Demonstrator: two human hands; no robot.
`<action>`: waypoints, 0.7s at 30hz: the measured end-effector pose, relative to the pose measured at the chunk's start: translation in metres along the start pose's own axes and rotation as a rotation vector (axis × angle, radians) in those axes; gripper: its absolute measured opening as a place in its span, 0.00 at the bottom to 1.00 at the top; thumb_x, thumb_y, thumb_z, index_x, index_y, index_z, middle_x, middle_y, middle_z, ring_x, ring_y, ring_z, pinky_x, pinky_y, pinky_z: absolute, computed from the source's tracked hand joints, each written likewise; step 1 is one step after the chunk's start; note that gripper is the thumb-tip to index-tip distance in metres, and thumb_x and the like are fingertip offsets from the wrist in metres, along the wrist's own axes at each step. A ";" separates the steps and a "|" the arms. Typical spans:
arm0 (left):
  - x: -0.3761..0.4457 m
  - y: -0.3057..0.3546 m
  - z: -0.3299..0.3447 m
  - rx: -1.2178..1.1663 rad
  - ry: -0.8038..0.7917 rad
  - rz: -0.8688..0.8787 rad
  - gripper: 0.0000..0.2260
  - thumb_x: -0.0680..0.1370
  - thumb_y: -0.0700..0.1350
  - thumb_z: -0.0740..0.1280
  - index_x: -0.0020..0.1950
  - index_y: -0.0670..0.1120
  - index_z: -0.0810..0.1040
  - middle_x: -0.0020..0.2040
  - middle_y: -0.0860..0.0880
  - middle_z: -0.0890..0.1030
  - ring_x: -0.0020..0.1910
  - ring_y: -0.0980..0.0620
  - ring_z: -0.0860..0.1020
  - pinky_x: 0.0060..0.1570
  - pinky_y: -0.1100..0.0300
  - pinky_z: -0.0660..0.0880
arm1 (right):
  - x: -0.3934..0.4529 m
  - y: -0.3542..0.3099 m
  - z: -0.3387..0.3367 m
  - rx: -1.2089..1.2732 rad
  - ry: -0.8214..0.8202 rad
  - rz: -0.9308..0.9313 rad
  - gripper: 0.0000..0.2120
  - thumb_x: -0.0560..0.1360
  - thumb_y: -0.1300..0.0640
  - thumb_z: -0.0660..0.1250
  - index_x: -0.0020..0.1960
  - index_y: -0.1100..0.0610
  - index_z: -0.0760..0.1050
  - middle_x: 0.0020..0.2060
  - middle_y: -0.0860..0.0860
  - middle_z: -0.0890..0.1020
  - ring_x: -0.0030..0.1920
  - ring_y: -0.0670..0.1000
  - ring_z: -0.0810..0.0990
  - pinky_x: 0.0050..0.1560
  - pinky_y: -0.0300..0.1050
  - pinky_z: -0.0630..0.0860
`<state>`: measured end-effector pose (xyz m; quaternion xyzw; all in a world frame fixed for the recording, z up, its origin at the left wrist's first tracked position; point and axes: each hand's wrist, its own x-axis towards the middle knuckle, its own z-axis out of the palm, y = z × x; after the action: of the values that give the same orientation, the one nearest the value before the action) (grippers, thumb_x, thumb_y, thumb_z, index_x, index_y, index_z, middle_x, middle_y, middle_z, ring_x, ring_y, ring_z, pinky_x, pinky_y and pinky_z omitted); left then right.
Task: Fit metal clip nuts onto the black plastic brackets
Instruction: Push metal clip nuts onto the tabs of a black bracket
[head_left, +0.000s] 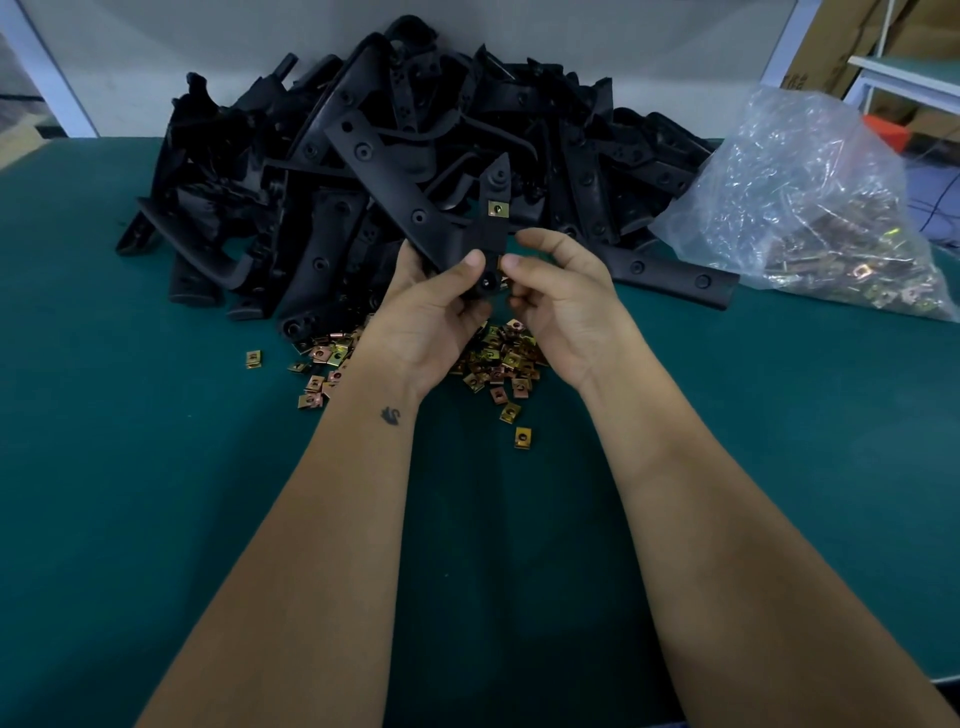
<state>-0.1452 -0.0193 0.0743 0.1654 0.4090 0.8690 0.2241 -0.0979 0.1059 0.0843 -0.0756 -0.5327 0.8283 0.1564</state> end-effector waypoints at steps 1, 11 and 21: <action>0.000 0.000 -0.001 0.018 -0.010 -0.002 0.18 0.80 0.36 0.64 0.68 0.48 0.68 0.62 0.46 0.78 0.57 0.48 0.77 0.49 0.58 0.75 | 0.000 0.000 0.000 0.006 -0.009 -0.001 0.11 0.73 0.71 0.68 0.50 0.57 0.77 0.38 0.51 0.80 0.33 0.45 0.74 0.38 0.38 0.72; -0.002 0.003 -0.004 0.092 -0.024 -0.092 0.18 0.79 0.41 0.67 0.67 0.52 0.69 0.52 0.51 0.78 0.37 0.56 0.73 0.30 0.65 0.66 | 0.001 0.000 -0.001 -0.016 -0.056 -0.007 0.12 0.74 0.72 0.67 0.52 0.59 0.75 0.41 0.54 0.80 0.34 0.46 0.74 0.38 0.39 0.72; -0.004 0.003 -0.002 0.112 -0.047 -0.090 0.20 0.77 0.40 0.68 0.67 0.53 0.70 0.53 0.52 0.80 0.37 0.56 0.76 0.32 0.64 0.68 | 0.001 0.001 -0.001 -0.028 -0.045 -0.014 0.12 0.73 0.71 0.69 0.52 0.59 0.75 0.40 0.55 0.81 0.37 0.47 0.76 0.44 0.43 0.72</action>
<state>-0.1432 -0.0243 0.0751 0.1792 0.4589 0.8296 0.2630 -0.0989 0.1072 0.0833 -0.0555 -0.5483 0.8210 0.1490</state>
